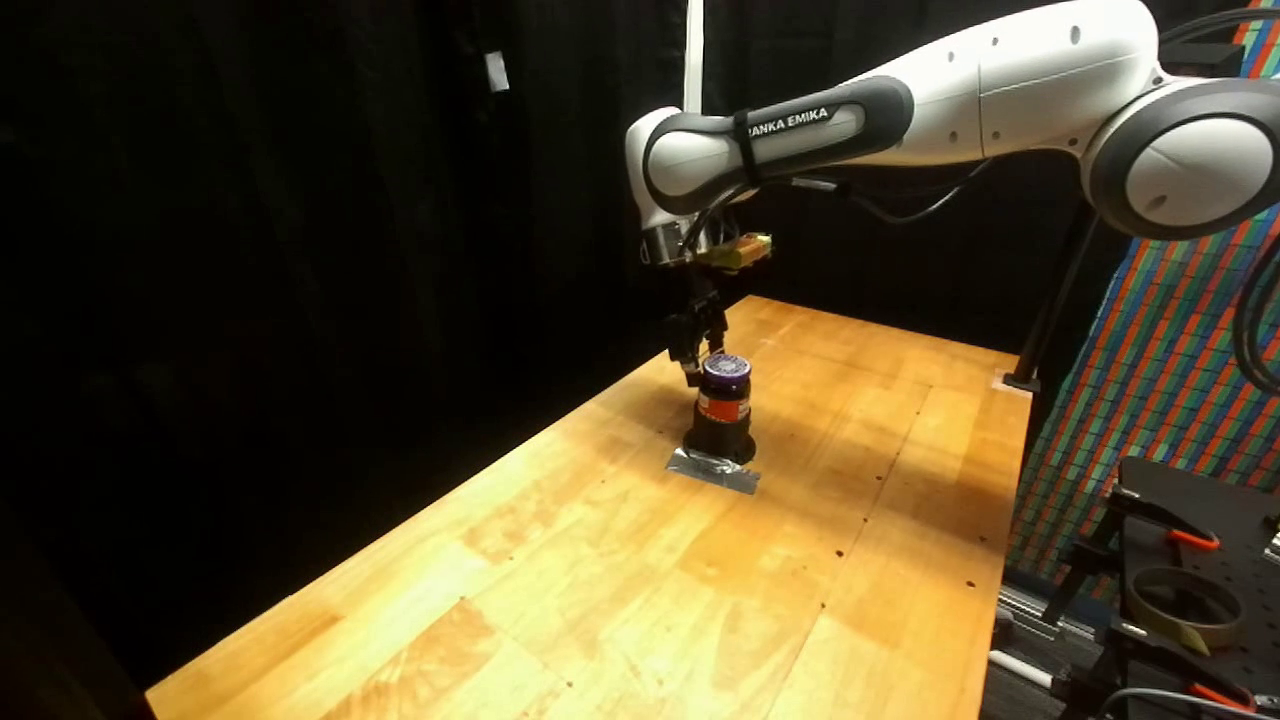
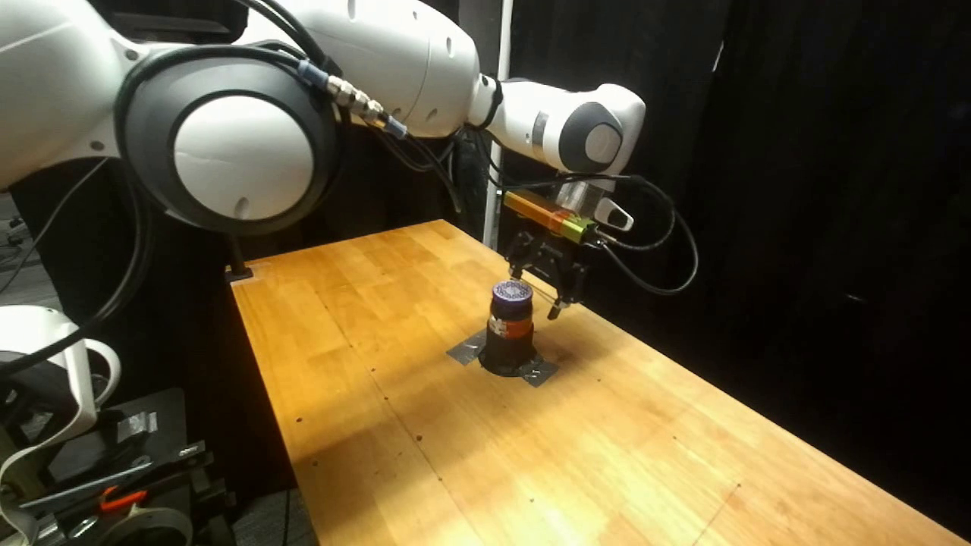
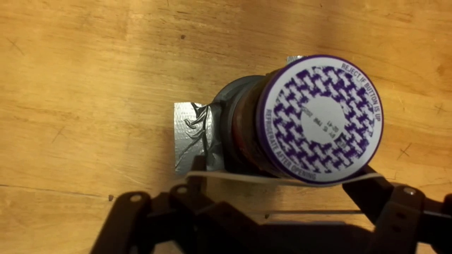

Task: Put the rubber band around the jar.

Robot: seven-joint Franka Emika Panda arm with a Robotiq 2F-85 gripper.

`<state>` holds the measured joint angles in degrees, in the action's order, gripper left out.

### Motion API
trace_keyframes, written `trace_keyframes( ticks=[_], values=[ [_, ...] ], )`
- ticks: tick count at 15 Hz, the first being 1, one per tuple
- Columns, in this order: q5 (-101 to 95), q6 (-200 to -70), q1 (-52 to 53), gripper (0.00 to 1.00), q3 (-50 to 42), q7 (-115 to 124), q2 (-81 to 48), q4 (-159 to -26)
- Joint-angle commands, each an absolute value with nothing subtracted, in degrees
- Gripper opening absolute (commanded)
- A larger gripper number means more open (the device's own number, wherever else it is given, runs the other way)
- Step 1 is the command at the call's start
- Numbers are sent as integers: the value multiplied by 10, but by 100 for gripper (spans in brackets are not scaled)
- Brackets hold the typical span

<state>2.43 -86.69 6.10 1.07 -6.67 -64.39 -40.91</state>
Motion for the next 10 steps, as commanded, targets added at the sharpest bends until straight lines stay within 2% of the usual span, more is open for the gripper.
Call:
trace_keyframes(
  ticks=[1, 10],
  values=[
    [0, -839, 80, 100, -6, -53, -645, -392],
    [-36, -845, 108, 100, -25, -51, -643, -395]
  ],
)
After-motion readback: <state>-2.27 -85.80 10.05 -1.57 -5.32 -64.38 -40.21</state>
